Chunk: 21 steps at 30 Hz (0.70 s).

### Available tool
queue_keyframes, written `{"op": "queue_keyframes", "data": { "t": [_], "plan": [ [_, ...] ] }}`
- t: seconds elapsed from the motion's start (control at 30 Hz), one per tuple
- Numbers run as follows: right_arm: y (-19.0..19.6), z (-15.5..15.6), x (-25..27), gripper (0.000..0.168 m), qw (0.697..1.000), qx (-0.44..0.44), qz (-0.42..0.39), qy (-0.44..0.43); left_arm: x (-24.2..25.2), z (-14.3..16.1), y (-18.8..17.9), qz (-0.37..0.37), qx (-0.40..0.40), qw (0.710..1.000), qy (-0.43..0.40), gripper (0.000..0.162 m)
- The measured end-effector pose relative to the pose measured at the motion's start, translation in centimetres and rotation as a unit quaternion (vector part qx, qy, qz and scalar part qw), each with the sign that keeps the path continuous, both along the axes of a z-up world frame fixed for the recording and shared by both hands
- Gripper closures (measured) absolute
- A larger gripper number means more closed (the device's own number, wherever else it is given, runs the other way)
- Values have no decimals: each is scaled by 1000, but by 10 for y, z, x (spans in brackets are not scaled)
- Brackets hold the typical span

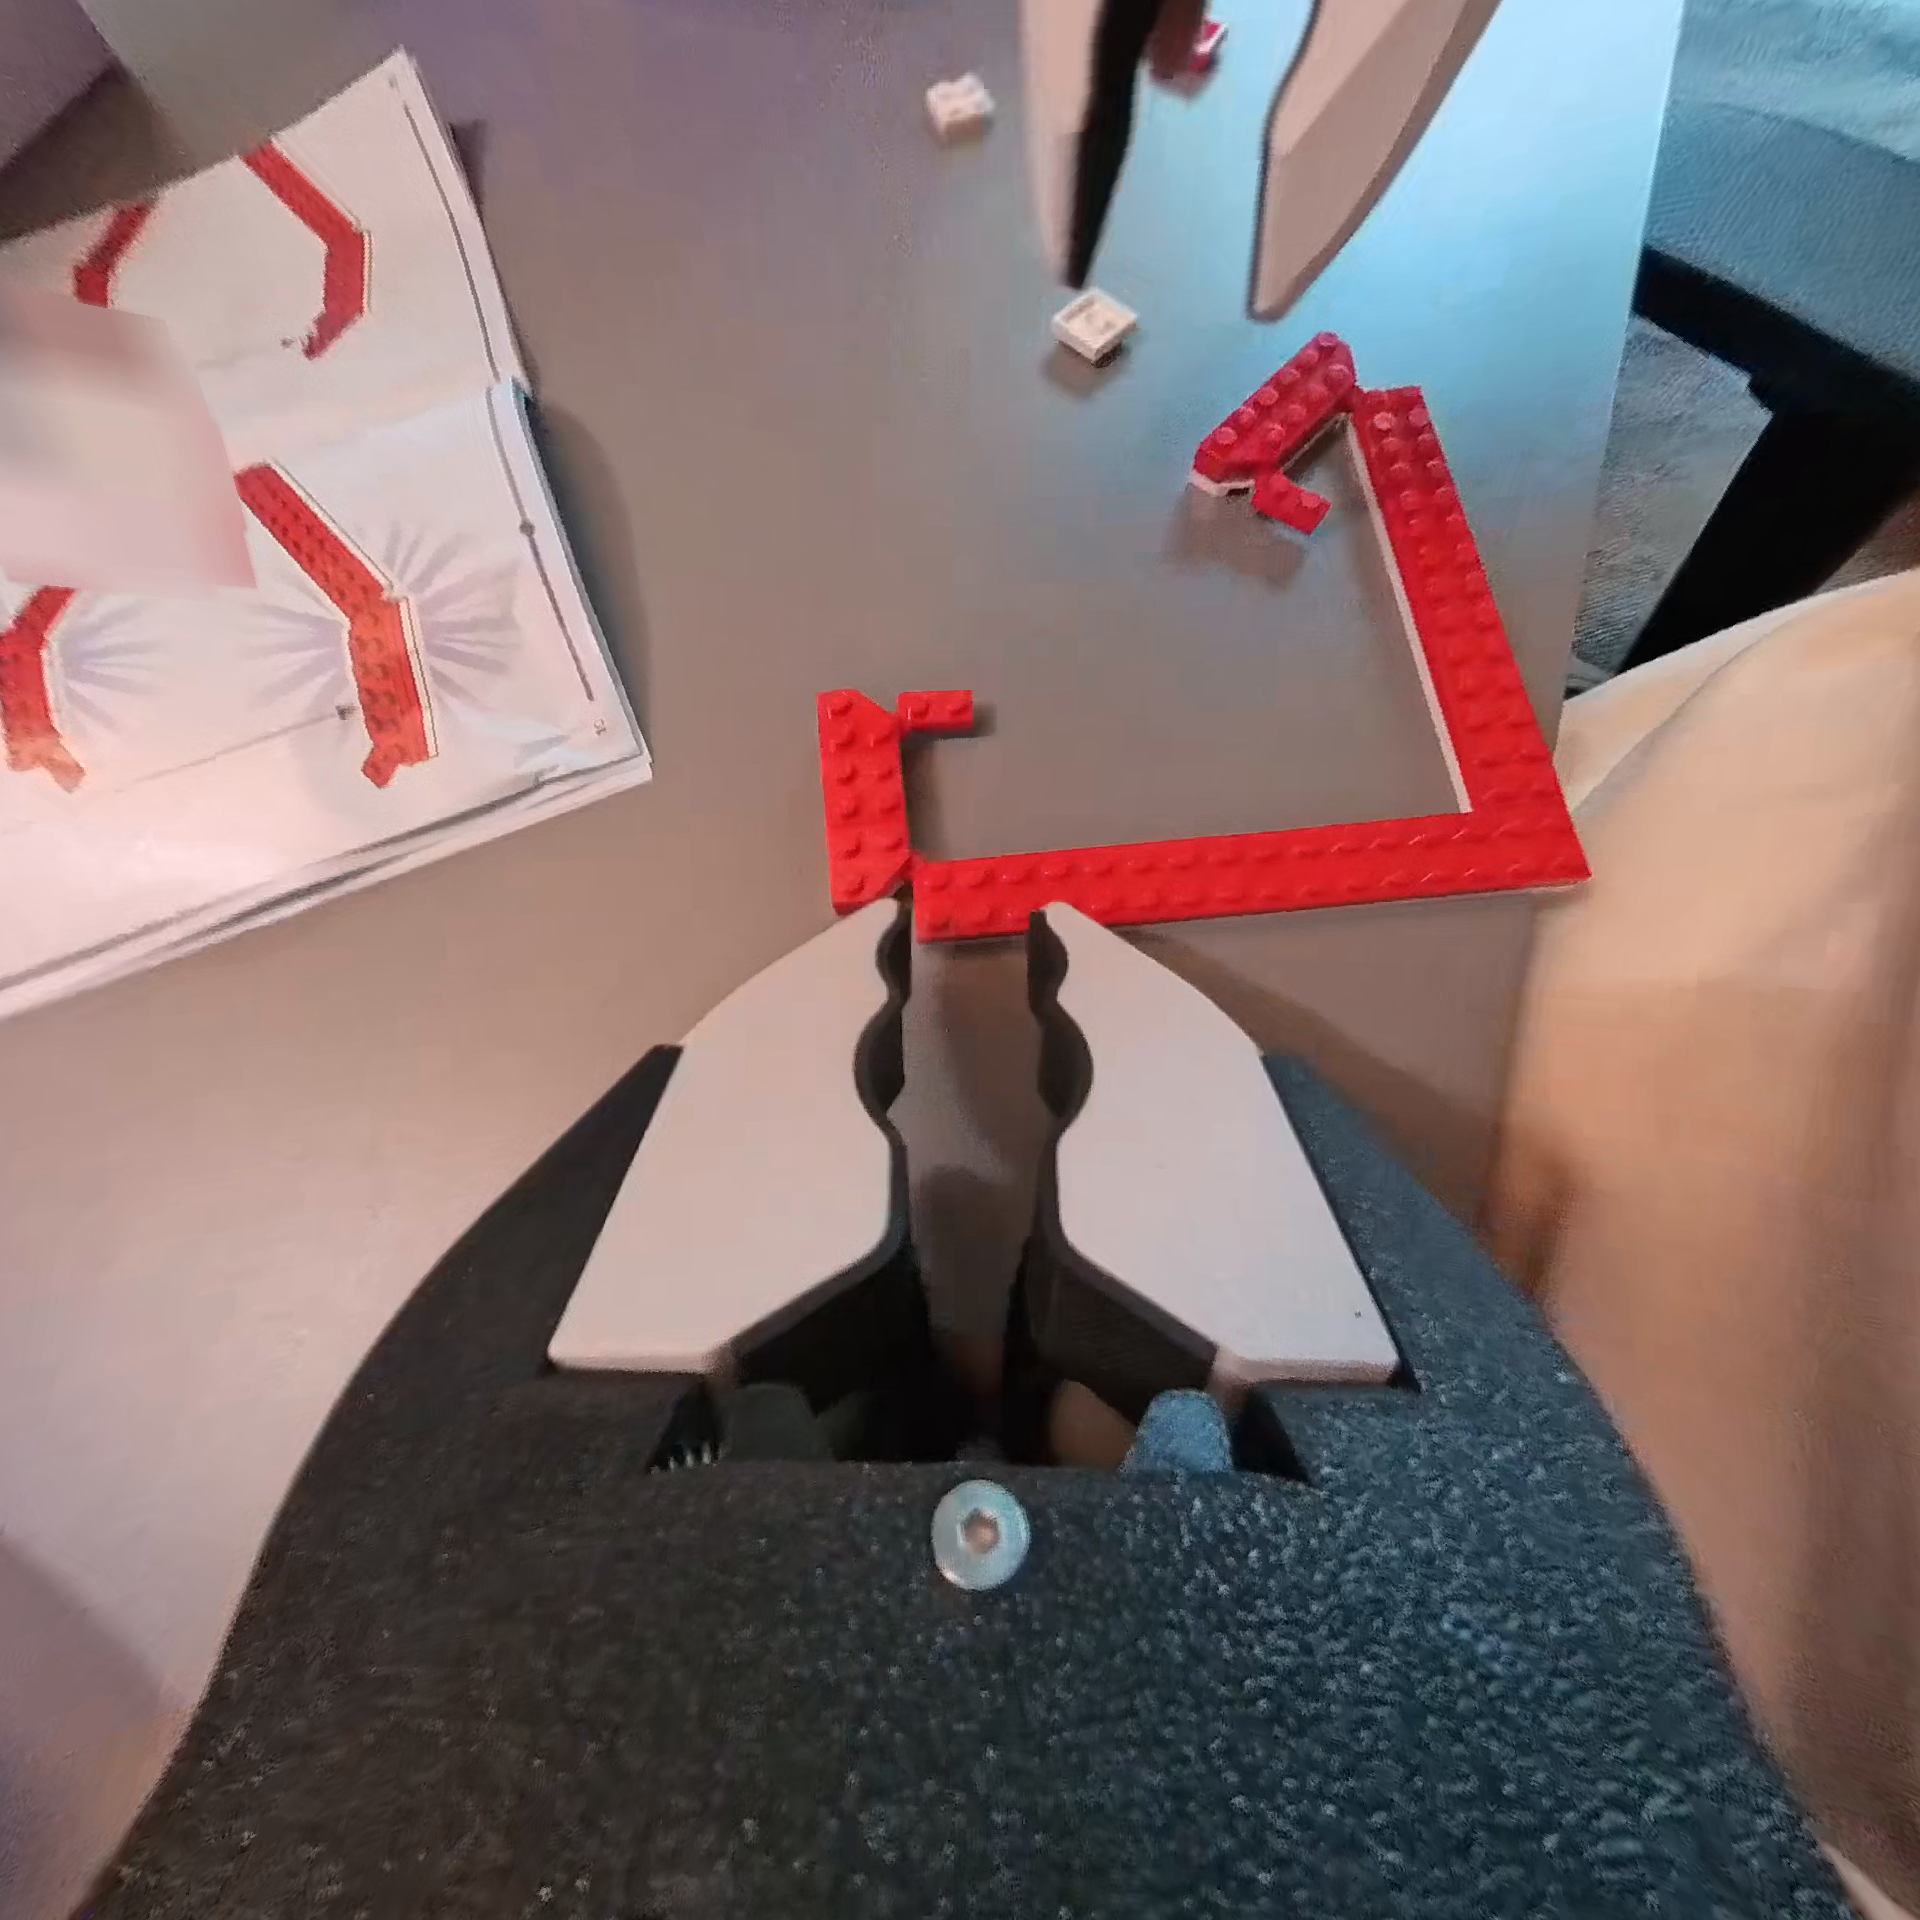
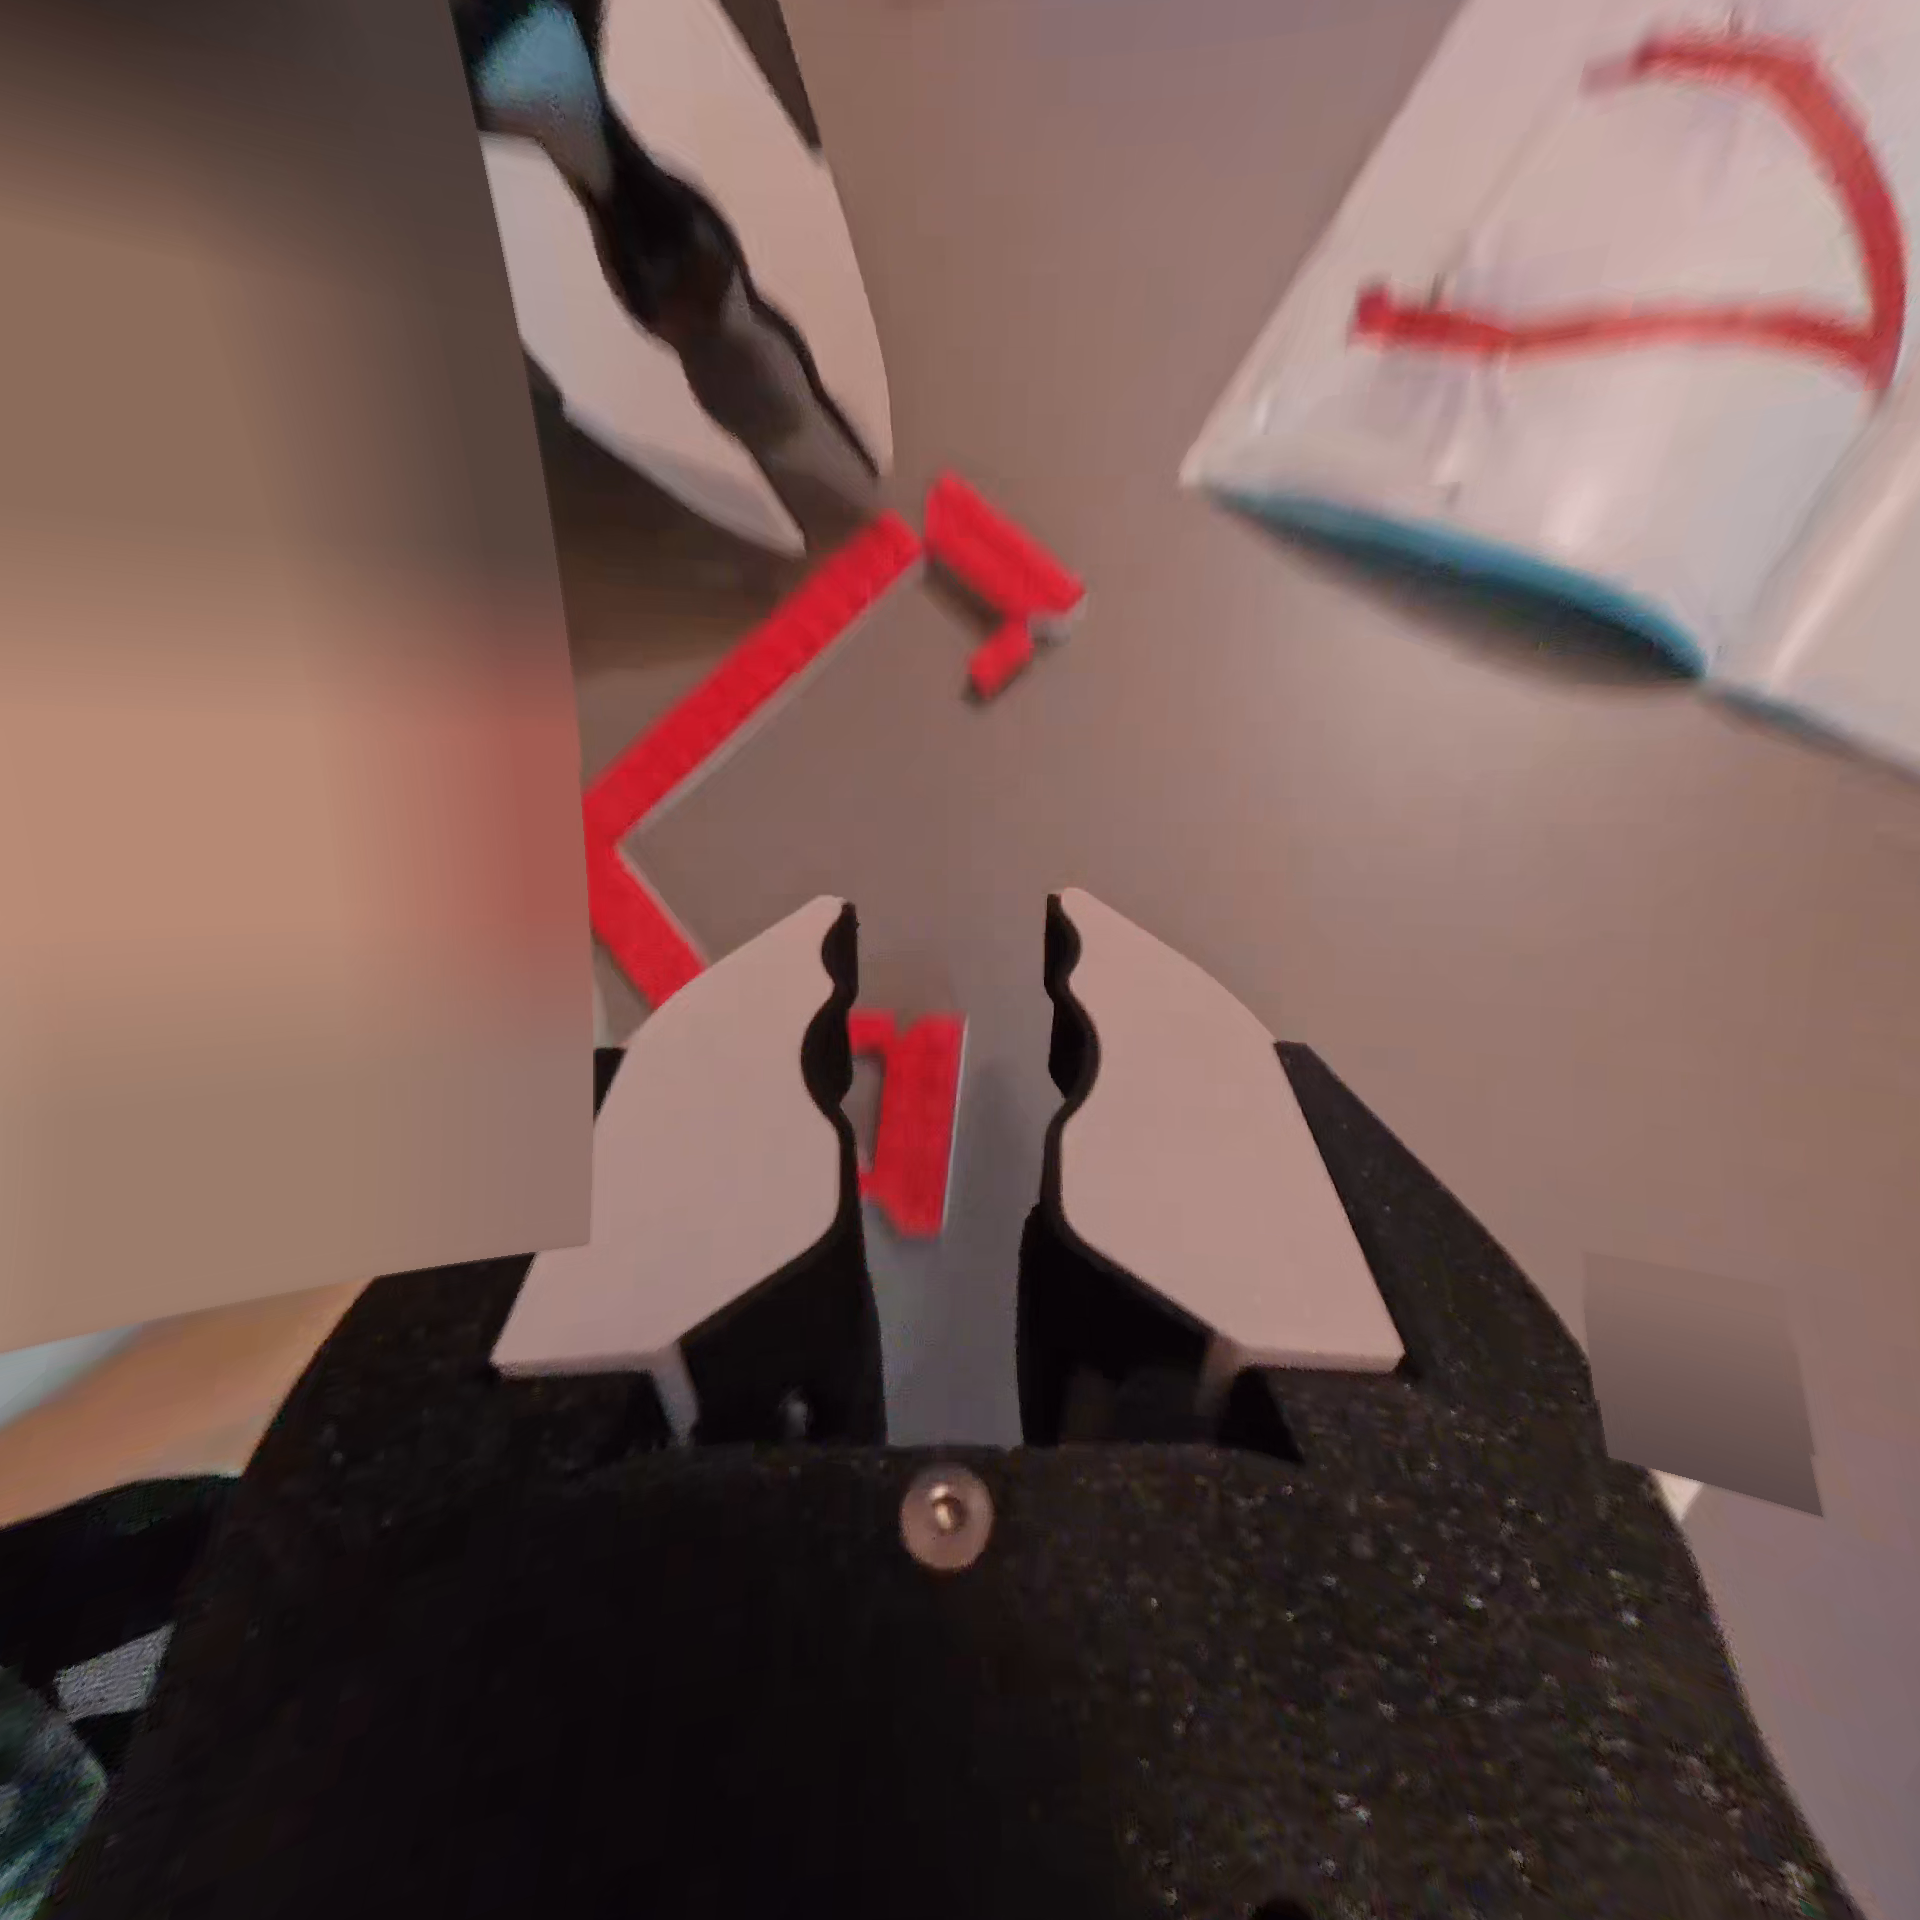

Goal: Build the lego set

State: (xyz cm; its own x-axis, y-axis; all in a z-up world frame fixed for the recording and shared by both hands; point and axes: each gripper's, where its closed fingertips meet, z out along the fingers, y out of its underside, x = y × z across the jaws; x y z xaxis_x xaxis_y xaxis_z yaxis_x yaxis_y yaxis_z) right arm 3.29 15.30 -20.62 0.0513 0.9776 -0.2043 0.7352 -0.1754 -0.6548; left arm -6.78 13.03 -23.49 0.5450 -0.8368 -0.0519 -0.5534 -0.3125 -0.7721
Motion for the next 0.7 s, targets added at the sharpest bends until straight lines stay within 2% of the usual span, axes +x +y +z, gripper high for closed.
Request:
{"op": "queue_keyframes", "data": {
  "t": [0.17,0.33,0.4,0.43,0.53,0.7],
  "plan": [
    [-18,-34,36,132,996,39,-35,-69,25,7,-4,-49,64,997,-4,146],
    [-16,-44,29,134,995,40,-58,-66,31,-5,-8,-70,48,996,22,145],
    [-16,-45,26,144,996,35,-60,-58,32,-6,-8,-72,52,996,28,147],
    [-15,-46,25,151,996,36,-60,-56,33,-7,-9,-75,48,996,30,150],
    [-5,-46,21,152,994,44,-88,-39,36,-13,-15,-80,1,996,27,156],
    [27,-45,10,152,978,45,-205,-4,40,-15,-22,-51,-75,996,-1,156]
  ]
}}
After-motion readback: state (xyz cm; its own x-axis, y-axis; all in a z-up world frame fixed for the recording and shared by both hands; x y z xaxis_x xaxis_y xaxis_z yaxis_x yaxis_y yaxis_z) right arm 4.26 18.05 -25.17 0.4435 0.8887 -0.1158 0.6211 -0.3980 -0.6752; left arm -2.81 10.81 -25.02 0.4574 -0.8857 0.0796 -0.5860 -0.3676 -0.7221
